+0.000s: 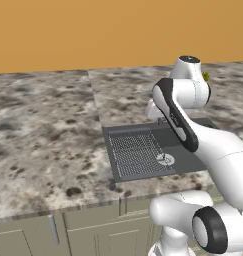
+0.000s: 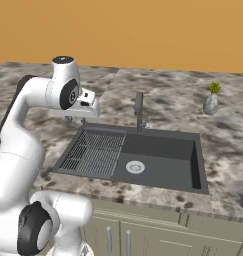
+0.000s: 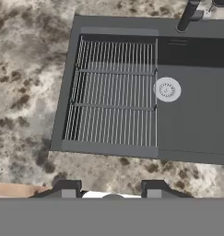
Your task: Place the bowl with donut and the cupcake onto the tray.
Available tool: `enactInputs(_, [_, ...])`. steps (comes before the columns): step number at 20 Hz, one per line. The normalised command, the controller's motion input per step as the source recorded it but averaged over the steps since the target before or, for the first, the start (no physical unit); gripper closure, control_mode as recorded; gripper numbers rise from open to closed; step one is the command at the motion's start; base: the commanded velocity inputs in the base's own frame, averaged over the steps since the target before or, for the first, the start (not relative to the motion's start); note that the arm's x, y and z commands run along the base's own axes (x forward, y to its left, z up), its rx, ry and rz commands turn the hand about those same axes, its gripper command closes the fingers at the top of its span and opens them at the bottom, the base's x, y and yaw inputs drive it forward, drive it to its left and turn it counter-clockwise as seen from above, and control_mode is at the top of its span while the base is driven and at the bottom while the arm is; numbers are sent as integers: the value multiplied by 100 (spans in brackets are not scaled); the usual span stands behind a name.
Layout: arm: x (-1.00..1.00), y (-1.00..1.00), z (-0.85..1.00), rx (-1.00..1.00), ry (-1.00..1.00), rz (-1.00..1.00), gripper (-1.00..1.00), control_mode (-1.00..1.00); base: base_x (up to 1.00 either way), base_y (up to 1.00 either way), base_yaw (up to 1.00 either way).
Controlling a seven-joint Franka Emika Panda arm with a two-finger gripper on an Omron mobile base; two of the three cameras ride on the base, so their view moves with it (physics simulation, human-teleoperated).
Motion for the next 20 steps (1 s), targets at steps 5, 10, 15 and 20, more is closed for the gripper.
enactInputs(5, [-73,0,10,2,-12,0,-100,-100,0,0,0])
enactInputs(10, [-18,0,6,1,-5,0,-100,-100,0,0,0])
enactInputs(15, [0,0,0,0,0,0,-100,100,-24,-9,0])
enactInputs(20, [0,0,0,0,0,0,-100,100,-40,-100,-10])
